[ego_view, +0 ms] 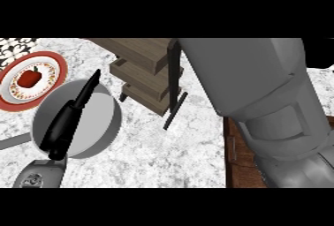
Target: Pick the sweet potato from the tray and place it in the tiered basket
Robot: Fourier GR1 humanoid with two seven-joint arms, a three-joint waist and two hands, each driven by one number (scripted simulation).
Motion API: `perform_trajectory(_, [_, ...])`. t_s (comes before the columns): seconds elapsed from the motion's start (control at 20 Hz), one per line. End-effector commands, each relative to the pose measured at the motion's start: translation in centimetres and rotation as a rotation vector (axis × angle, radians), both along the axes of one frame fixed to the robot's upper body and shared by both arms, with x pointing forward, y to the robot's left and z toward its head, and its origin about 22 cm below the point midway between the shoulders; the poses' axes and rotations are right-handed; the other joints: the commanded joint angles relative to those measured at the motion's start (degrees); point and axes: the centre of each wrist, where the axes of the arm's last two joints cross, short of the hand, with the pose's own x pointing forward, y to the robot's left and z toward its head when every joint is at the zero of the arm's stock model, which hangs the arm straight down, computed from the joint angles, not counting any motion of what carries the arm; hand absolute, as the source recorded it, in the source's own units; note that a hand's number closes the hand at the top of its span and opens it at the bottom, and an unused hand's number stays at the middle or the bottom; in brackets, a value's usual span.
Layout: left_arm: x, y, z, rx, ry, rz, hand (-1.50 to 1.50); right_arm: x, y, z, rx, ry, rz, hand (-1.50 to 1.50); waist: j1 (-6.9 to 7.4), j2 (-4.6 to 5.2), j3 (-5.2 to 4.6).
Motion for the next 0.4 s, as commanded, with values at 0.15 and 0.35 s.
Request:
perform_trajectory(0.15, [-0.7, 1.0, 0.7, 0.009, -0.007, 0.055, 0.0, 0.4, -0.8, 0.8, 0.148, -0.232, -0.241, -1.5, -2.56, -0.81, 0.12])
perform_trajectory(0.35, [-1.7, 2.7, -0.9, 0.005, 0.017, 0.087, 0.0, 1.6, -6.2, 2.5, 0.183, -0.216, -0.408, -1.5, -4.92, -1.5, 0.21])
